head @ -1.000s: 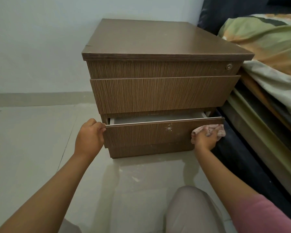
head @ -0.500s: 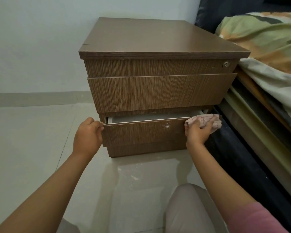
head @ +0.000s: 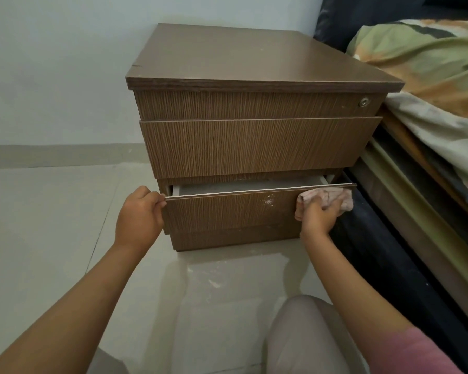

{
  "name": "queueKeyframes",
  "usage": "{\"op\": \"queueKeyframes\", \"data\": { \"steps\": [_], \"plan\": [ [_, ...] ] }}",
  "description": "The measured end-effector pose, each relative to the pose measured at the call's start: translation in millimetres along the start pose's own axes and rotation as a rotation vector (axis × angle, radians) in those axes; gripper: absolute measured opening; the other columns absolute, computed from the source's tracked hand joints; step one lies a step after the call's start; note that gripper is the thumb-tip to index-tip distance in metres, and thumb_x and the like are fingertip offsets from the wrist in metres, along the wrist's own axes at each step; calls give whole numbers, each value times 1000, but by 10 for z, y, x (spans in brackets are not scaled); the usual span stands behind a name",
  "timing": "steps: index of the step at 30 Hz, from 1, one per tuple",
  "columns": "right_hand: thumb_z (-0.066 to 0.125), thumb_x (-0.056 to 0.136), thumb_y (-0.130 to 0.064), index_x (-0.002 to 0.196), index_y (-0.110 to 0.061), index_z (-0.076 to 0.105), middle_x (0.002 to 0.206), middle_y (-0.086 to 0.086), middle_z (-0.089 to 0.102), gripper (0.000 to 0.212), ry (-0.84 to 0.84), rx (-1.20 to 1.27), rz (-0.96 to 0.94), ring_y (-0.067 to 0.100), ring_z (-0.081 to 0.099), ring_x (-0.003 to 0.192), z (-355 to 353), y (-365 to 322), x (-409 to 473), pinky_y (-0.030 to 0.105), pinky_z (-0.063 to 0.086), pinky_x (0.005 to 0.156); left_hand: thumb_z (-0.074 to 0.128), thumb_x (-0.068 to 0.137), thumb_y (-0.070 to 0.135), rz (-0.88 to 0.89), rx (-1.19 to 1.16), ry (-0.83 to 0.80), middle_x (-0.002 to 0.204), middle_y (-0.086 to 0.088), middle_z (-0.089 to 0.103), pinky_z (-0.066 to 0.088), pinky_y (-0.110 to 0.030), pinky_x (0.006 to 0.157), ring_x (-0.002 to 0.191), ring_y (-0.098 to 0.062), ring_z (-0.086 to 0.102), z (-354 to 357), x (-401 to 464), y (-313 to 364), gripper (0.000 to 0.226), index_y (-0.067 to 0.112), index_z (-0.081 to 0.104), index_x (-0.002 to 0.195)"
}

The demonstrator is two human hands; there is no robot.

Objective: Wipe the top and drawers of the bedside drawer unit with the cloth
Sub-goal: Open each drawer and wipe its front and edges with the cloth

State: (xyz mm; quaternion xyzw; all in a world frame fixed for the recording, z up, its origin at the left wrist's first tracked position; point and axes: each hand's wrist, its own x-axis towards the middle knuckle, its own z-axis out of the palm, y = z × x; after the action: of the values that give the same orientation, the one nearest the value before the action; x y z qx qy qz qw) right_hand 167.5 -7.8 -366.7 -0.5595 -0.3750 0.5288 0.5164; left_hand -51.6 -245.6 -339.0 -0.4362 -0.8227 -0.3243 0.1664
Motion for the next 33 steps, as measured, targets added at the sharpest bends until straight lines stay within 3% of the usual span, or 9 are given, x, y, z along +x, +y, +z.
{"op": "queueKeyframes", "data": {
  "steps": [2,6,9,11,14,20,26,29,33],
  "plan": [
    [42,98,-25,147,-43,4,147,5,33,64,16,23,-12,23,52,117,70,-10,50,21,51,65,62,79,-3,-2,-8,3,69,-16,54,44,-34,55,61,-33,53,0,-4,-2,5,-4,67,81],
    [38,95,-33,146,-43,6,155,7,20,61,85,62,62,25,43,127,119,53,81,45,43,100,62,80,-3,-1,4,0,70,-16,55,42,-32,56,62,-32,53,2,-7,-7,6,-4,67,82],
    [35,89,-41,146,-36,15,151,9,32,61,14,-28,149,34,45,129,150,226,156,52,40,104,62,80,-3,-8,20,1,71,-16,56,38,-29,56,62,-31,53,8,-6,8,7,-4,68,84],
    [36,92,-34,146,-25,22,146,15,38,56,-19,-53,219,38,49,125,186,261,79,51,44,101,62,80,-3,-9,20,6,71,-16,56,38,-28,57,62,-31,53,7,-10,18,7,-4,68,83],
    [38,97,-27,147,-25,20,145,13,38,53,79,-89,276,30,49,123,264,234,-88,40,39,95,62,79,-3,-1,18,2,71,-16,56,38,-28,57,62,-31,53,2,-7,9,7,-4,68,83],
    [36,98,-12,150,-27,6,153,10,22,62,49,161,54,9,55,89,459,0,-425,16,48,57,62,80,-2,-4,7,9,71,-16,55,40,-29,57,63,-32,54,12,-11,-7,7,-3,68,84],
    [40,95,-14,144,-44,-10,154,13,22,77,-58,81,-1,26,58,112,567,246,-704,39,56,85,63,80,-2,-5,1,10,70,-14,54,36,-28,57,62,-30,53,23,-9,-4,6,-3,68,83],
    [40,97,-14,147,-36,-9,152,12,26,73,-49,75,91,21,60,98,524,319,-665,31,54,75,63,80,-1,-10,-4,16,70,-14,54,35,-28,57,62,-29,52,23,-13,-3,5,-3,68,82],
    [41,97,-11,149,-31,-5,156,10,10,73,13,67,124,27,48,121,412,271,-503,31,47,81,62,80,-2,-8,-8,18,68,-15,53,37,-29,55,60,-31,52,18,-16,-8,5,-3,66,78]
  ]
}}
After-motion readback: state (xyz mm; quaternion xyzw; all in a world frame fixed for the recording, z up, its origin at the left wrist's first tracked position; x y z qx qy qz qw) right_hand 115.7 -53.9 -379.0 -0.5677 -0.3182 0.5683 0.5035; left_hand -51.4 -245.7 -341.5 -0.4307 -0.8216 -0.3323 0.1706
